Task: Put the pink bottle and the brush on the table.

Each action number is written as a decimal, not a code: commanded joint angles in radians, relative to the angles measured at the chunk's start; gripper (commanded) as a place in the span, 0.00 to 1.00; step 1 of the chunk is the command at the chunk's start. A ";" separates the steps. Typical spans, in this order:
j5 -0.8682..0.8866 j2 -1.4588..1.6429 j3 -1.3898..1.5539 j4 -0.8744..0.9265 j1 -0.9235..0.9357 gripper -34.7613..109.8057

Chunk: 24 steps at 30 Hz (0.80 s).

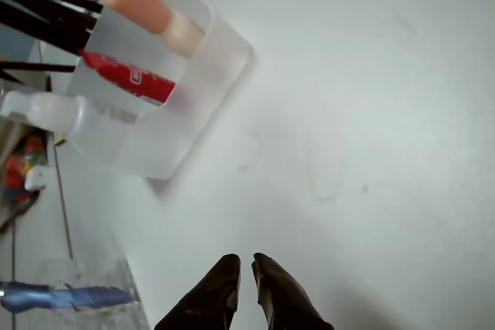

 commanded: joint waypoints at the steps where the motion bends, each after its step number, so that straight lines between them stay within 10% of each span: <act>1: -0.084 -0.012 -0.066 0.023 0.008 0.24; 24: -0.630 -0.259 0.023 -0.417 0.169 0.24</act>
